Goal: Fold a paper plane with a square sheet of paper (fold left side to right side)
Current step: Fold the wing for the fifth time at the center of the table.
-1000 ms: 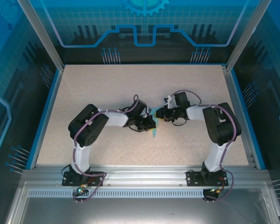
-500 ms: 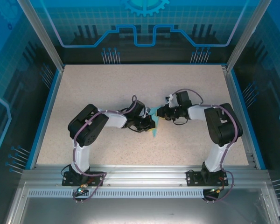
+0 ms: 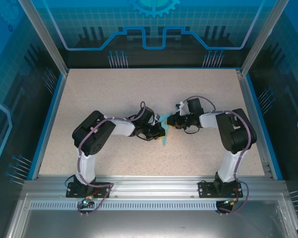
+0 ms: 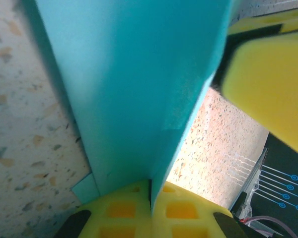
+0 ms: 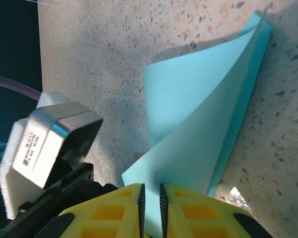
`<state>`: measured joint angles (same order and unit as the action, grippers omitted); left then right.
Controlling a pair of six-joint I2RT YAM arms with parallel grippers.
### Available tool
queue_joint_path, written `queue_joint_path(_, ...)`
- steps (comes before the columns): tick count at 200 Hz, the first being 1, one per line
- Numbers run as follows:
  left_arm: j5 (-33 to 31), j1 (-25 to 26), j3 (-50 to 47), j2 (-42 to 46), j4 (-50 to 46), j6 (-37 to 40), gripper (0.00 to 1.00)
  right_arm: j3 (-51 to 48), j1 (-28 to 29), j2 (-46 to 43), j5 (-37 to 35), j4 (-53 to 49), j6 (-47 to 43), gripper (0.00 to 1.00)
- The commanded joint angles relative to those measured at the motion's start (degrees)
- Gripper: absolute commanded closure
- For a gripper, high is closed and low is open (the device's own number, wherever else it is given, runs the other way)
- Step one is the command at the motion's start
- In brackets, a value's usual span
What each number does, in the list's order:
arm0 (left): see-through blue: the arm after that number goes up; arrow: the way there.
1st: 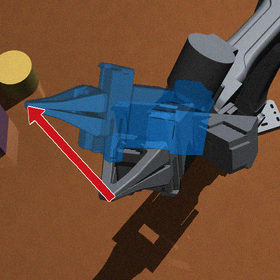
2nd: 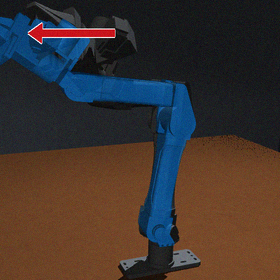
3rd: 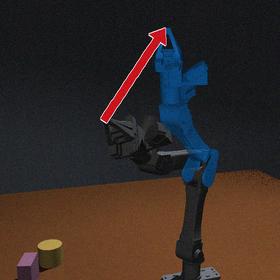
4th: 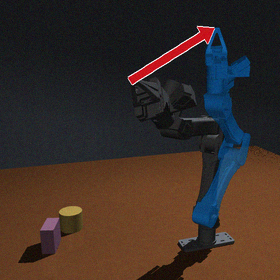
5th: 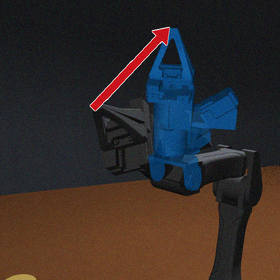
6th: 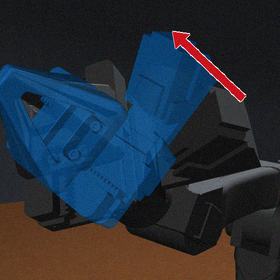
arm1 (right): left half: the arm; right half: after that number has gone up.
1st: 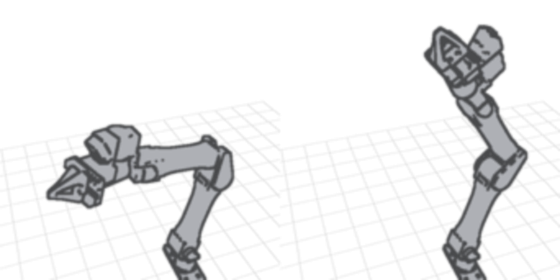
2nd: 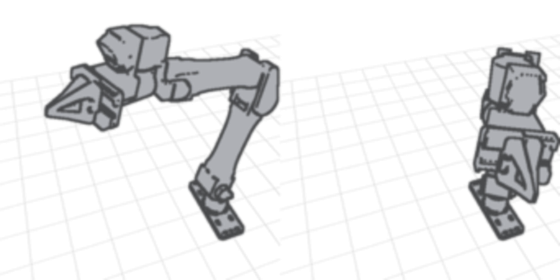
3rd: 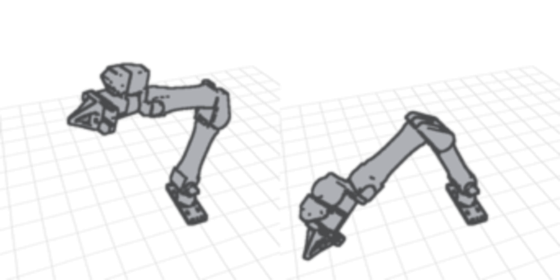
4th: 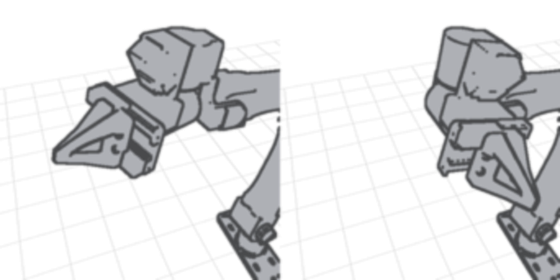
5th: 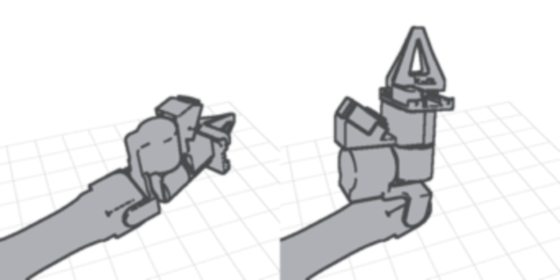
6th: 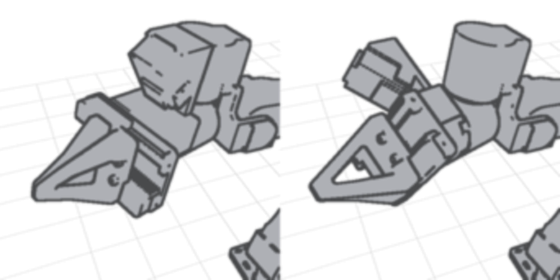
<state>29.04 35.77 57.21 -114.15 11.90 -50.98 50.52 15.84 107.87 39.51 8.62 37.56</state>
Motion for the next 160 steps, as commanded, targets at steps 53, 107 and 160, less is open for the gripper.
queue_joint_path(53,-2.45,-1.05,-1.93,-0.73,-4.10,-0.25,1.00,3.30,1.47,3.50,1.09,0.70,0.42,0.82)
queue_joint_path(107,-2.13,-1.03,-1.76,-0.83,-3.89,-0.09,1.00,5.09,2.16,5.28,-0.14,-2.77,-0.48,0.82)
queue_joint_path(160,-2.49,-1.05,-2.88,2.98,-4.15,1.39,0.85,5.09,2.27,5.51,-0.49,-3.35,-0.73,0.82)
